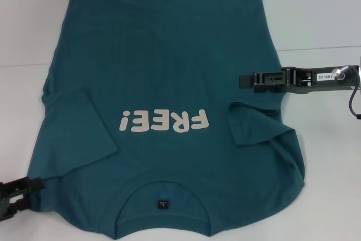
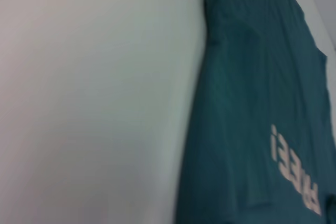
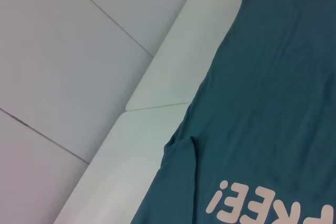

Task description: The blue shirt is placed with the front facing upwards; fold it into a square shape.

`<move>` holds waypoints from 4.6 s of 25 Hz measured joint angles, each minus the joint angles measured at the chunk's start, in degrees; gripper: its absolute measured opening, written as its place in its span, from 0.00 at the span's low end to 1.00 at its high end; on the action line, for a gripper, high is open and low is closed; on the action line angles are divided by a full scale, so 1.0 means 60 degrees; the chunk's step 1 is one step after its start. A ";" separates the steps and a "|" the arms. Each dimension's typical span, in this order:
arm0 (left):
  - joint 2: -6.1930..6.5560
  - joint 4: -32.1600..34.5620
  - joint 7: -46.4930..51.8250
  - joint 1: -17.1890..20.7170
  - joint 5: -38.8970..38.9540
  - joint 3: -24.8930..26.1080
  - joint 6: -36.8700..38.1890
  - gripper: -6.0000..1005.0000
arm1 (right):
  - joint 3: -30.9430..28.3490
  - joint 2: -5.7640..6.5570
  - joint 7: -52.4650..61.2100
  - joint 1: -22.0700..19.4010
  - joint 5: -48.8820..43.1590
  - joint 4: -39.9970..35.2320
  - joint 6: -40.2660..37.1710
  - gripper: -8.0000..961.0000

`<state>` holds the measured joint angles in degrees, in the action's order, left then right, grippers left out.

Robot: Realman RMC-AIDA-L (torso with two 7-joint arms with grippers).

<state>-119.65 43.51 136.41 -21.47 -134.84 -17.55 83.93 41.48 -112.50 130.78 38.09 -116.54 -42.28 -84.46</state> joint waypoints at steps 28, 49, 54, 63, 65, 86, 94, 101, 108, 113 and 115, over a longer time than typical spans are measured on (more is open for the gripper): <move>0.0068 0.0213 0.0002 -0.0026 0.0302 0.0118 -0.0589 0.72 | 0.0000 0.0001 -0.0023 -0.0065 0.0030 0.0000 0.0000 0.80; 0.0050 0.0123 0.0335 -0.0014 -0.0069 -0.0091 -0.0567 0.72 | 0.0000 0.0012 -0.0076 -0.0077 0.0029 0.0084 0.0001 0.80; 0.0036 0.0016 0.0358 -0.0145 -0.0063 -0.0243 -0.0292 0.72 | 0.0001 0.0000 -0.0090 -0.0072 0.0029 0.0088 0.0001 0.80; 0.0021 -0.0096 0.0303 -0.0316 0.0282 -0.0240 0.0198 0.72 | 0.0001 0.0000 -0.0090 -0.0079 0.0028 0.0088 0.0000 0.80; 0.0033 -0.0048 0.0321 -0.0309 0.0293 -0.0199 0.0117 0.72 | 0.0000 0.0003 -0.0089 -0.0079 0.0029 0.0088 0.0001 0.80; 0.0015 0.0366 0.0572 0.0062 0.0019 0.0272 -0.0936 0.72 | -0.0015 0.0014 -0.0078 -0.0103 0.0029 0.0103 0.0000 0.80; 0.0015 0.0273 0.0520 0.0011 -0.0155 0.0203 -0.0756 0.72 | -0.0015 0.0015 -0.0083 -0.0108 0.0029 0.0103 0.0000 0.80; -0.0039 0.0151 0.0505 -0.0105 -0.0110 0.0101 -0.0463 0.72 | -0.0015 0.0015 -0.0087 -0.0141 0.0029 0.0103 0.0000 0.80; -0.0046 0.0035 0.0506 -0.0227 -0.0099 -0.0111 -0.0261 0.72 | -0.0015 0.0027 -0.0088 -0.0154 0.0028 0.0103 0.0000 0.80; 0.0013 -0.0136 0.0498 -0.0379 -0.0094 -0.0109 -0.0042 0.72 | -0.0015 0.0030 -0.0088 -0.0180 0.0028 0.0103 0.0000 0.80; 0.0026 -0.0135 0.0497 -0.0419 -0.0094 -0.0078 -0.0147 0.72 | -0.0015 0.0036 -0.0088 -0.0182 0.0029 0.0103 0.0000 0.80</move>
<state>-119.49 42.70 139.39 -23.98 -135.40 -18.01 83.05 41.39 -112.28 130.25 36.99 -116.37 -41.66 -84.46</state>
